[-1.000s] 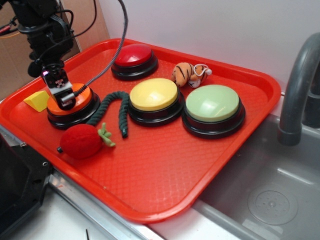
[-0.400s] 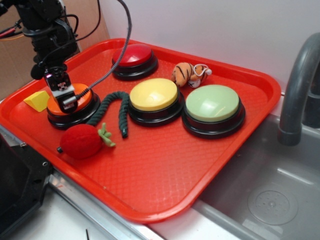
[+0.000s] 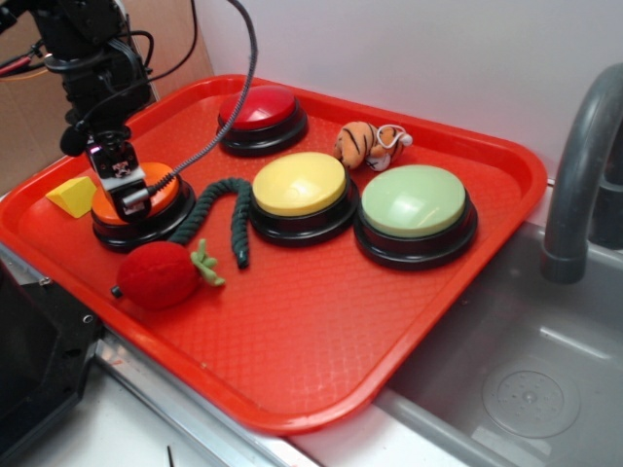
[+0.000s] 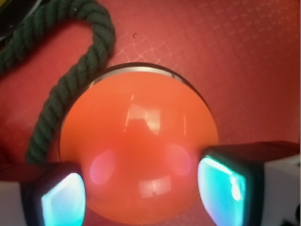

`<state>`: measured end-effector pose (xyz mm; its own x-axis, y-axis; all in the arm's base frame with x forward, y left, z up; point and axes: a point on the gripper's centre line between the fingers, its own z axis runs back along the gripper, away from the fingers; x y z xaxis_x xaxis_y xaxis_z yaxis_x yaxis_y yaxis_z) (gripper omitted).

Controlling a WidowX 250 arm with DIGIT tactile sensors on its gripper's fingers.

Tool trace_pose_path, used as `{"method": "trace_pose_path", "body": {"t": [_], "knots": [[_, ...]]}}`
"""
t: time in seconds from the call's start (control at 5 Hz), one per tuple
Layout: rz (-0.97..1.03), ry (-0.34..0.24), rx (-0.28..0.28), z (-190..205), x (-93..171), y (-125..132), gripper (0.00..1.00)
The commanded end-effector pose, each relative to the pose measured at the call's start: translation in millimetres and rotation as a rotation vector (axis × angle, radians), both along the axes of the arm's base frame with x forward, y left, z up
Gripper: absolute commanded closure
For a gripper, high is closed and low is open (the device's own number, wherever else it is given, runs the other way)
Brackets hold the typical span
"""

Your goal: Push the orange button.

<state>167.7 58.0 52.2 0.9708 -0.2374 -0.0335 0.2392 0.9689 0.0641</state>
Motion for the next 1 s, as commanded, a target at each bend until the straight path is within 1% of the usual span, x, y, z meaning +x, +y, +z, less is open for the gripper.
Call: {"method": "trace_pose_path", "body": {"t": [0.0, 0.4, 0.6, 0.8], "knots": [[0.003, -0.076, 0.006, 24, 9, 4, 0.00], [0.003, -0.088, 0.022, 33, 10, 1, 0.00], [-0.006, -0.100, 0.020, 42, 11, -2, 0.00], [-0.012, -0.119, 0.032, 51, 15, -6, 0.00]]}}
